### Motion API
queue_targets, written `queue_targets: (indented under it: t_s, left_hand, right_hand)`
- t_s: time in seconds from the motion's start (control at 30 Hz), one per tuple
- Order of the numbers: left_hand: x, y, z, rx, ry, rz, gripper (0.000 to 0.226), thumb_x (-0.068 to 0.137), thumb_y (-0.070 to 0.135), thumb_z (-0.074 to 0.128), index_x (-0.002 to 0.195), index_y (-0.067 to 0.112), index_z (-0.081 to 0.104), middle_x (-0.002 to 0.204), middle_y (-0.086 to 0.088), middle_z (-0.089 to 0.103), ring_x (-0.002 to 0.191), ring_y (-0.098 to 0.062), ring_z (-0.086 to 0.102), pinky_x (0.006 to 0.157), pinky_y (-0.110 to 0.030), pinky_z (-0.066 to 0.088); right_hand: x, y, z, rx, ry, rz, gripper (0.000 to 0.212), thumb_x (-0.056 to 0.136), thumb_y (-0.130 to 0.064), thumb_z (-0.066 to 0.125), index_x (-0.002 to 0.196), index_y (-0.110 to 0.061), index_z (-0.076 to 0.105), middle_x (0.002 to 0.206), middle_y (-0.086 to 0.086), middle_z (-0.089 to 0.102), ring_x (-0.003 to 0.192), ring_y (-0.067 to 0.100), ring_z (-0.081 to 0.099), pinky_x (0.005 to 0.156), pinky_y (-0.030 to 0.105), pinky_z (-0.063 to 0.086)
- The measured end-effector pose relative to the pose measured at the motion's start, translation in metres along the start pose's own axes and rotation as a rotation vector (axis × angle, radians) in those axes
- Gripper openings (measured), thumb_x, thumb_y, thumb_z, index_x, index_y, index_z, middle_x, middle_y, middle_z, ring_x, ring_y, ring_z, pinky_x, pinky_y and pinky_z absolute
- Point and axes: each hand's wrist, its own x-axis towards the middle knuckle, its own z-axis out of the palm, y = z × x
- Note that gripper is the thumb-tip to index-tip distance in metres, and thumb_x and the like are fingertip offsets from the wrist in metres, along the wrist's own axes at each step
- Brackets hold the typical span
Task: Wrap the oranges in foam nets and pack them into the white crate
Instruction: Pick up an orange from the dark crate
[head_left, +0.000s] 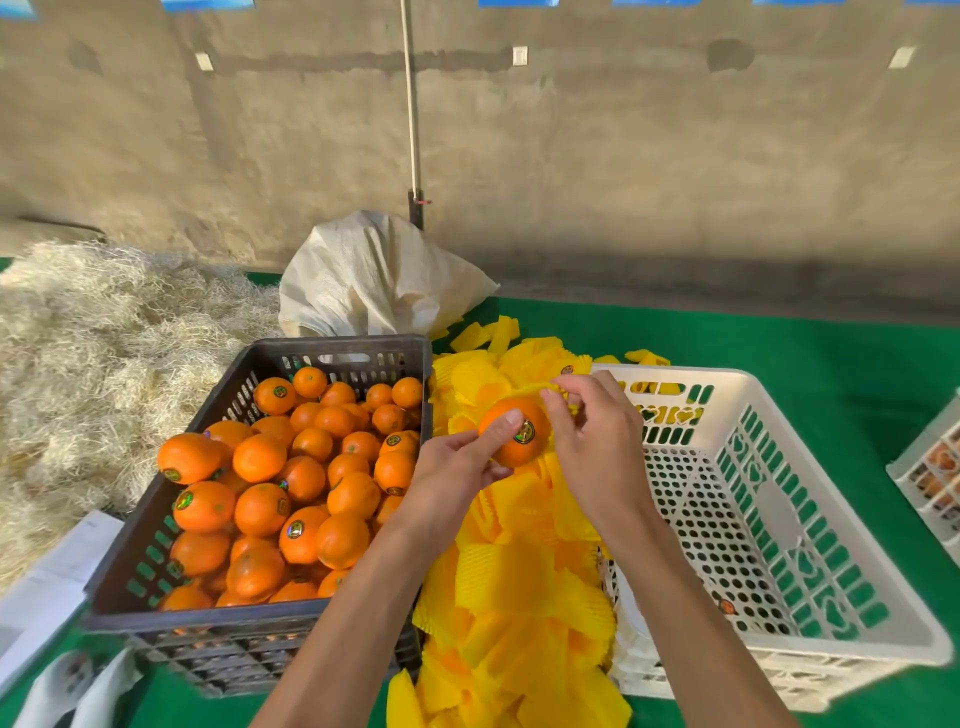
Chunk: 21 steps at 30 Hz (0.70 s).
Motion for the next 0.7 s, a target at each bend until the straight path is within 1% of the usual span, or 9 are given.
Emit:
queue_targets:
  t_s: [0.13, 0.23, 0.3, 0.37, 0.43, 0.5, 0.57, 0.63, 0.7]
  left_hand:
    - [0.000, 0.017, 0.009, 0.113, 0.086, 0.076, 0.053, 0.081, 0.062, 0.076, 0.105, 0.015, 0.080, 0.101, -0.001, 0.080, 0.088, -0.019, 0.073, 0.102, -0.043, 0.056]
    - [0.003, 0.025, 0.015, 0.127, 0.221, 0.141, 0.050, 0.083, 0.063, 0.074, 0.090, 0.014, 0.081, 0.088, -0.005, 0.078, 0.073, -0.009, 0.069, 0.077, -0.027, 0.058]
    - [0.005, 0.025, 0.019, 0.105, 0.273, 0.173, 0.047, 0.085, 0.062, 0.072, 0.087, 0.015, 0.080, 0.086, -0.004, 0.077, 0.074, -0.007, 0.069, 0.065, -0.018, 0.052]
    - [0.005, 0.022, 0.024, 0.014, 0.259, 0.192, 0.044, 0.089, 0.056, 0.072, 0.096, 0.014, 0.080, 0.092, -0.003, 0.080, 0.091, -0.015, 0.074, 0.078, -0.026, 0.057]
    - [0.006, 0.017, 0.026, -0.097, 0.170, 0.193, 0.045, 0.095, 0.049, 0.069, 0.108, 0.008, 0.078, 0.105, -0.008, 0.080, 0.105, -0.024, 0.074, 0.095, -0.038, 0.057]
    - [0.007, 0.013, 0.022, -0.200, 0.040, 0.204, 0.043, 0.100, 0.038, 0.066, 0.117, -0.001, 0.074, 0.114, -0.013, 0.077, 0.110, -0.024, 0.071, 0.097, -0.039, 0.055]
    - [0.008, 0.011, 0.017, -0.248, -0.077, 0.219, 0.040, 0.101, 0.029, 0.065, 0.125, -0.003, 0.068, 0.123, -0.014, 0.074, 0.118, -0.023, 0.069, 0.098, -0.036, 0.054]
    - [0.008, 0.010, 0.015, -0.198, -0.104, 0.234, 0.047, 0.098, 0.034, 0.071, 0.133, 0.003, 0.065, 0.129, -0.010, 0.072, 0.124, -0.023, 0.066, 0.106, -0.040, 0.052]
    - [0.007, 0.009, 0.015, -0.106, 0.007, 0.261, 0.057, 0.085, 0.043, 0.084, 0.131, 0.015, 0.066, 0.128, -0.004, 0.073, 0.119, -0.018, 0.069, 0.104, -0.045, 0.055]
  right_hand:
    - [-0.002, -0.009, -0.003, -0.077, 0.013, -0.203, 0.015, 0.100, -0.017, 0.063, 0.110, -0.008, 0.069, 0.103, 0.003, 0.058, 0.085, 0.009, 0.054, 0.070, 0.017, 0.044]
    - [-0.009, -0.012, 0.000, -0.093, 0.014, -0.259, 0.014, 0.098, -0.015, 0.066, 0.109, -0.008, 0.070, 0.099, 0.001, 0.058, 0.081, 0.005, 0.051, 0.066, 0.017, 0.044]
    - [-0.013, -0.012, 0.004, -0.077, 0.030, -0.216, 0.013, 0.095, -0.015, 0.069, 0.107, -0.009, 0.071, 0.095, -0.003, 0.057, 0.077, 0.002, 0.047, 0.064, 0.015, 0.044]
    - [-0.014, -0.012, 0.006, -0.056, 0.059, -0.140, 0.012, 0.094, -0.019, 0.070, 0.104, -0.014, 0.070, 0.094, -0.008, 0.052, 0.076, 0.001, 0.047, 0.063, 0.013, 0.044]
    - [-0.016, -0.011, 0.008, -0.036, 0.076, -0.060, 0.012, 0.095, -0.027, 0.066, 0.107, -0.022, 0.066, 0.104, -0.007, 0.050, 0.081, 0.004, 0.053, 0.064, 0.019, 0.051]
    - [-0.016, -0.009, 0.008, 0.030, 0.065, -0.015, 0.016, 0.100, -0.030, 0.059, 0.115, -0.025, 0.062, 0.117, -0.003, 0.050, 0.095, 0.009, 0.059, 0.068, 0.028, 0.058]
    - [-0.016, -0.006, 0.007, 0.089, 0.041, -0.001, 0.022, 0.104, -0.029, 0.052, 0.124, -0.022, 0.059, 0.121, -0.003, 0.057, 0.104, 0.009, 0.059, 0.077, 0.030, 0.057]
    - [-0.016, -0.003, 0.006, 0.108, 0.035, 0.019, 0.025, 0.105, -0.025, 0.051, 0.129, -0.020, 0.057, 0.123, -0.006, 0.062, 0.109, 0.005, 0.059, 0.084, 0.022, 0.054]
    - [-0.016, -0.003, 0.005, 0.148, 0.032, 0.084, 0.031, 0.103, -0.020, 0.055, 0.134, -0.021, 0.056, 0.126, -0.010, 0.062, 0.113, -0.001, 0.058, 0.085, 0.009, 0.049]
